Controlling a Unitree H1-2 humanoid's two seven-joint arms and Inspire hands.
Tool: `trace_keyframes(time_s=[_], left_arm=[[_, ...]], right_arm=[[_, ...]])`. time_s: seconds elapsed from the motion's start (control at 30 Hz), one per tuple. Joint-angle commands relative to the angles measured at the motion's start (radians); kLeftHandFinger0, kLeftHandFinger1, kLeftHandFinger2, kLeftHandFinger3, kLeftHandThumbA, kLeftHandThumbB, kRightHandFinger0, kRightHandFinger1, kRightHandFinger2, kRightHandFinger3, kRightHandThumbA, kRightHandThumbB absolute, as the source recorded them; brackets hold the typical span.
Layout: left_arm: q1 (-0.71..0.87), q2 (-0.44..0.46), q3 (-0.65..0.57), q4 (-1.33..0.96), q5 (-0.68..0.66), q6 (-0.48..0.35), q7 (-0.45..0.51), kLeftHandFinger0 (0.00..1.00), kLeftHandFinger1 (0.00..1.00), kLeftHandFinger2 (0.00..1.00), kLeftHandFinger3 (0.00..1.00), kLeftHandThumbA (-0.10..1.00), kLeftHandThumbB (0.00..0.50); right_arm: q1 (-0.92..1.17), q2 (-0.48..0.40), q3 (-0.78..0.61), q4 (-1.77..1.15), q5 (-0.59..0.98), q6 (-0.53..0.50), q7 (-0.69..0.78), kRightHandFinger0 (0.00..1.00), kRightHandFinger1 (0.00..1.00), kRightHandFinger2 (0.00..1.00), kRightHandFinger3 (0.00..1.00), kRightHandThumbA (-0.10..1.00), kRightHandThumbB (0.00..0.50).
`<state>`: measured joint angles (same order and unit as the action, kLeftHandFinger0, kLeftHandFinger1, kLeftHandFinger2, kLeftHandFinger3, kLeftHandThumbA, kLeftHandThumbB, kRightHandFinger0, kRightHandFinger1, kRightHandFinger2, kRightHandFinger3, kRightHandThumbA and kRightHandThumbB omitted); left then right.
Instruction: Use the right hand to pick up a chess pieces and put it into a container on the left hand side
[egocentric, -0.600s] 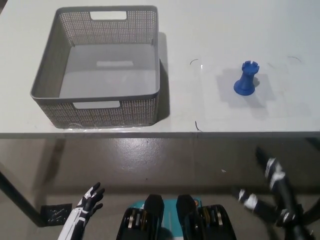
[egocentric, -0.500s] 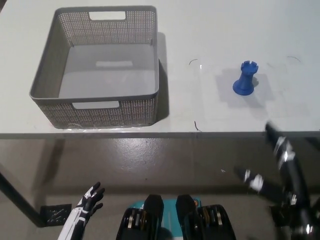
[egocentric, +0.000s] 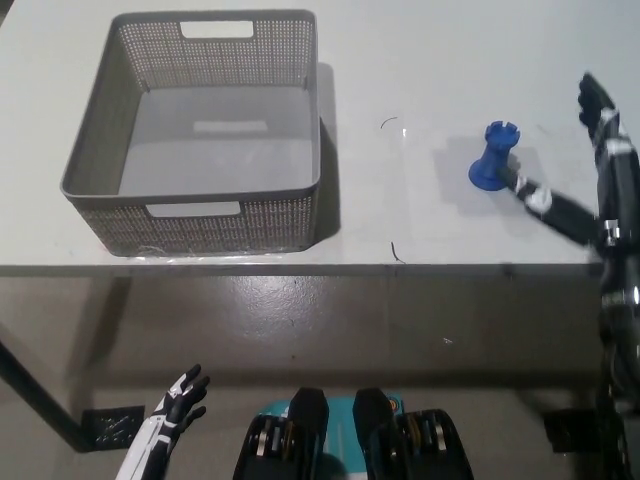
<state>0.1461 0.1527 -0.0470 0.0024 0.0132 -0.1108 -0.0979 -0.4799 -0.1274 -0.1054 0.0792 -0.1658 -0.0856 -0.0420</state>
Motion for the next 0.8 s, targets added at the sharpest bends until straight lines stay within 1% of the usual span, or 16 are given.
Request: trace_keyframes(time_s=[0.0,0.03,0.07,0.1,0.23,0.37,0.47,0.53,0.6,0.63,0.7,0.77], left_arm=[[0.001,0.001,-0.005,-0.037,-0.013,-0.028,-0.018,1.00,1.00,1.00,1.00,1.00,0.316],[0.003,-0.001,-0.005,-0.038,-0.009,-0.026,-0.015,1.00,1.00,1.00,1.00,1.00,0.317],[0.004,-0.003,-0.005,-0.037,-0.005,-0.029,-0.012,1.00,1.00,1.00,1.00,1.00,0.316],[0.004,-0.002,-0.005,-0.034,-0.001,-0.032,-0.011,1.00,1.00,1.00,1.00,1.00,0.317],[0.004,0.000,-0.005,-0.033,0.009,-0.032,-0.006,1.00,1.00,1.00,1.00,1.00,0.322],[0.014,0.001,-0.008,-0.033,0.003,-0.033,-0.013,1.00,1.00,1.00,1.00,1.00,0.320],[0.016,0.001,-0.010,-0.028,0.004,-0.044,-0.013,1.00,1.00,1.00,1.00,1.00,0.311],[0.013,0.001,-0.010,-0.021,0.007,-0.049,-0.011,1.00,1.00,1.00,1.00,1.00,0.318],[0.014,0.004,-0.010,-0.020,0.004,-0.046,-0.014,1.00,1.00,1.00,1.00,1.00,0.311],[0.014,0.004,-0.010,-0.022,0.004,-0.045,-0.015,1.00,1.00,1.00,1.00,1.00,0.310],[0.021,-0.001,-0.016,-0.017,0.007,-0.053,-0.014,1.00,1.00,1.00,1.00,1.00,0.311],[0.016,-0.002,-0.016,-0.011,0.004,-0.059,-0.013,1.00,1.00,1.00,1.00,1.00,0.300]], right_arm=[[-0.123,-0.022,-0.015,0.104,0.002,0.056,-0.034,1.00,1.00,1.00,1.00,1.00,0.446],[-0.150,-0.028,-0.012,0.150,0.001,0.056,-0.036,1.00,1.00,1.00,1.00,1.00,0.447],[-0.172,-0.032,-0.010,0.194,-0.001,0.050,-0.039,1.00,1.00,1.00,1.00,1.00,0.438],[-0.195,-0.036,-0.005,0.230,-0.009,0.058,-0.043,1.00,1.00,1.00,1.00,1.00,0.444],[-0.281,-0.048,0.002,0.392,-0.009,0.053,-0.054,1.00,1.00,1.00,1.00,1.00,0.440],[-0.371,-0.055,-0.001,0.601,0.012,-0.001,-0.069,1.00,1.00,1.00,1.00,1.00,0.411],[-0.423,-0.065,0.010,0.718,-0.004,-0.024,-0.094,1.00,1.00,1.00,1.00,1.00,0.403],[-0.452,-0.070,0.019,0.778,-0.010,-0.032,-0.108,1.00,1.00,1.00,1.00,1.00,0.406],[-0.483,-0.076,0.038,0.855,-0.026,-0.048,-0.128,1.00,1.00,1.00,1.00,1.00,0.441],[-0.492,-0.077,0.043,0.881,-0.029,-0.054,-0.134,1.00,1.00,1.00,1.00,1.00,0.442],[-0.497,-0.082,0.052,0.925,-0.024,-0.071,-0.136,1.00,1.00,1.00,1.00,1.00,0.422],[-0.513,-0.090,0.075,0.991,-0.040,-0.081,-0.153,1.00,1.00,1.00,1.00,1.00,0.411]])
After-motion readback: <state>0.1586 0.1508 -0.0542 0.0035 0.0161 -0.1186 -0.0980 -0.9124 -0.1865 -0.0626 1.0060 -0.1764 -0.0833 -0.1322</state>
